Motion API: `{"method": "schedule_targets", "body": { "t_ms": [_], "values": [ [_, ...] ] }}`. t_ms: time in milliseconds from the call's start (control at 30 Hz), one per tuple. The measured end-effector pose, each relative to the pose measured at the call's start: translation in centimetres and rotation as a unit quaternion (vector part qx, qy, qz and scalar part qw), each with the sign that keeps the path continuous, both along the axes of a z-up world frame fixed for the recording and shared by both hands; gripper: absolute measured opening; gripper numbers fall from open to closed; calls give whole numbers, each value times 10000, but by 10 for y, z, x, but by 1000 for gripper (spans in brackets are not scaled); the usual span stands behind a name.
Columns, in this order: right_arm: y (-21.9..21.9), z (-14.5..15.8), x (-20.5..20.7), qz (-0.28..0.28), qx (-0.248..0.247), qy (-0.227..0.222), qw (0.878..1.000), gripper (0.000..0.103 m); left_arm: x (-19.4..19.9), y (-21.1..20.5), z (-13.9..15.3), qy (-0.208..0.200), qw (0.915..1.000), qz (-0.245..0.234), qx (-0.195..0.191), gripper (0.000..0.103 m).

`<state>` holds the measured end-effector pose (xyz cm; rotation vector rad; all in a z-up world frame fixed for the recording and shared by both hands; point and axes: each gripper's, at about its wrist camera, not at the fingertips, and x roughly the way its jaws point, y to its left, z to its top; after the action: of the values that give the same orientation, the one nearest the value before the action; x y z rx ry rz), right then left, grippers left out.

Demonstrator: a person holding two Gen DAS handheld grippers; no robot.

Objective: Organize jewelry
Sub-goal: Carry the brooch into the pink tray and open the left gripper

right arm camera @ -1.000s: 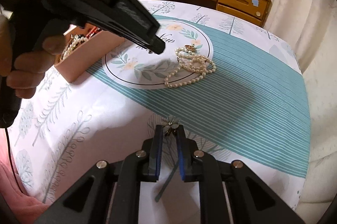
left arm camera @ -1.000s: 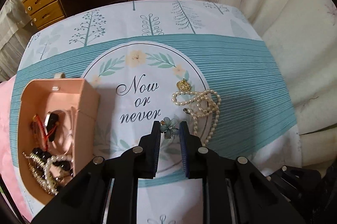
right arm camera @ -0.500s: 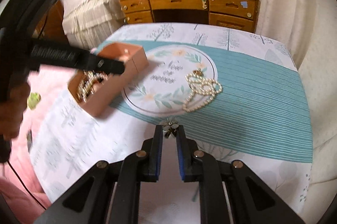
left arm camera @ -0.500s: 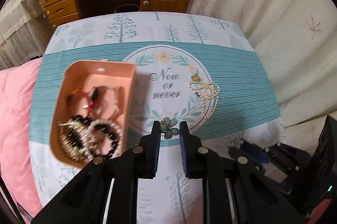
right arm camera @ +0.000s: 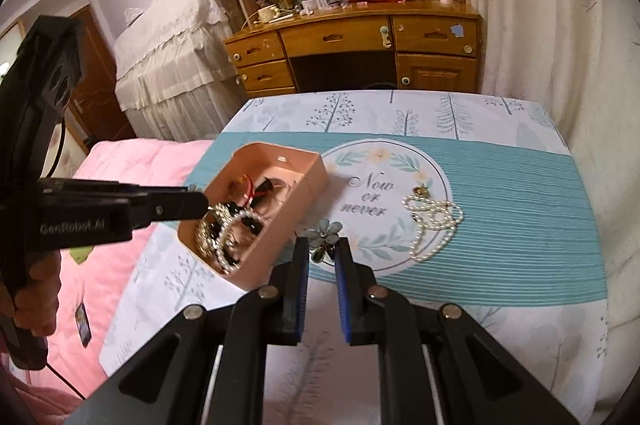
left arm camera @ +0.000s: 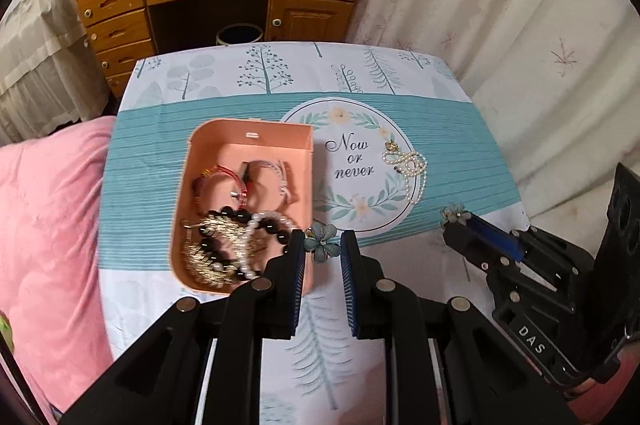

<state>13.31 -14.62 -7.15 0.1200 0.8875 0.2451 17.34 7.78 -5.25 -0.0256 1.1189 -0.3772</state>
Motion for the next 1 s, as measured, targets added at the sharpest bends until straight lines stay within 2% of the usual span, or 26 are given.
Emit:
{"method": "schedule_targets", "body": {
  "t_ms": [267,600,700,767,833,867,1000],
  "values": [
    [49,7,1,-266,62,-108,9996,13,4,38,9,-121,9988,-468,57,16],
    [102,-1,-1,-697,85,-147,9974,13,26,65,-3,-87,9952,-958,156,16],
    [113,-4,0,-794,19,-155,9967,13,33,67,-2,-189,9943,-1040,146,16],
    [118,-4,1,-866,-67,-181,9961,14,37,68,0,-189,9945,-1009,187,23],
    [120,-6,2,-916,-72,-76,9957,26,40,69,-1,-74,9950,-983,175,44],
    [119,-7,3,-943,-49,-31,9955,35,40,70,-1,-33,9953,-960,145,47],
    [112,-3,-3,-1111,-30,-88,9938,37,40,74,-2,115,9957,-920,40,51]
  ]
}}
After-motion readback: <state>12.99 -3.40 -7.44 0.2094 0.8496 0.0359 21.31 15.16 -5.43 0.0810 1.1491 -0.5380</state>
